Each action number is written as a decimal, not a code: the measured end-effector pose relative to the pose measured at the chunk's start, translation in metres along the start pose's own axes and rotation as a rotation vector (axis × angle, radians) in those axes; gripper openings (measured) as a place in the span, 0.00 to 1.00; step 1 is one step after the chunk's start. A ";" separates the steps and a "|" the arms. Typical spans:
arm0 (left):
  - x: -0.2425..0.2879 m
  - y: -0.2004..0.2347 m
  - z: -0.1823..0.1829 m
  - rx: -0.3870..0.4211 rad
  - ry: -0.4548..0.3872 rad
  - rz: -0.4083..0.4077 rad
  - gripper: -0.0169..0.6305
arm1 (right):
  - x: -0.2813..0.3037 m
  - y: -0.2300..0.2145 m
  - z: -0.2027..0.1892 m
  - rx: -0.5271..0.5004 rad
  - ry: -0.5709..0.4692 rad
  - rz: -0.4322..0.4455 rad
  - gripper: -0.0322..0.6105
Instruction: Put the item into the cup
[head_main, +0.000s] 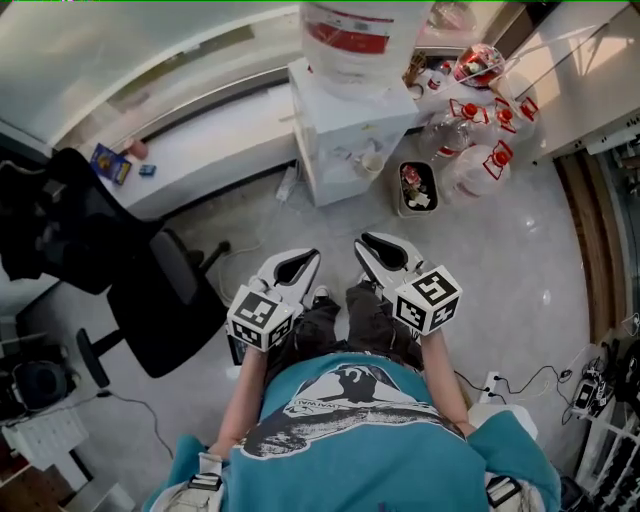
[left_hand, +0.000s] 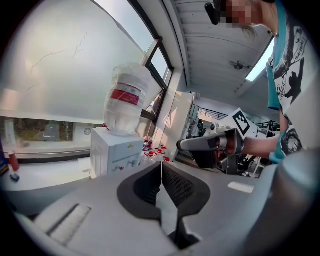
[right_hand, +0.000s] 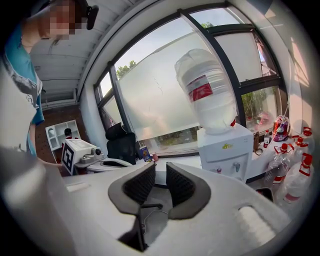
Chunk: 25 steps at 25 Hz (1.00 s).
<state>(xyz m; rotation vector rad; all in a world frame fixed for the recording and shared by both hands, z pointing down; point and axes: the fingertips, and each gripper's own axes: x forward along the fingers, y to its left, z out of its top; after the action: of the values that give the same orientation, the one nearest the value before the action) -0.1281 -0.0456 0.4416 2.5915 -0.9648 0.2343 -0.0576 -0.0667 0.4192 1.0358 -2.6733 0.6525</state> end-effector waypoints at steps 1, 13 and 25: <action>0.001 -0.003 0.000 0.004 0.001 -0.010 0.05 | -0.002 0.003 0.000 0.000 -0.003 -0.002 0.15; 0.004 -0.032 -0.012 0.007 0.032 -0.045 0.05 | -0.022 0.018 -0.011 0.019 -0.013 0.011 0.15; -0.017 -0.074 -0.030 -0.014 0.049 0.042 0.05 | -0.056 0.035 -0.041 0.035 0.005 0.091 0.10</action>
<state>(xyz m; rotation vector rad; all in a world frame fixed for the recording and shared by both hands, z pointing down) -0.0929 0.0280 0.4436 2.5431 -1.0002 0.2991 -0.0396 0.0089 0.4253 0.9237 -2.7272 0.7210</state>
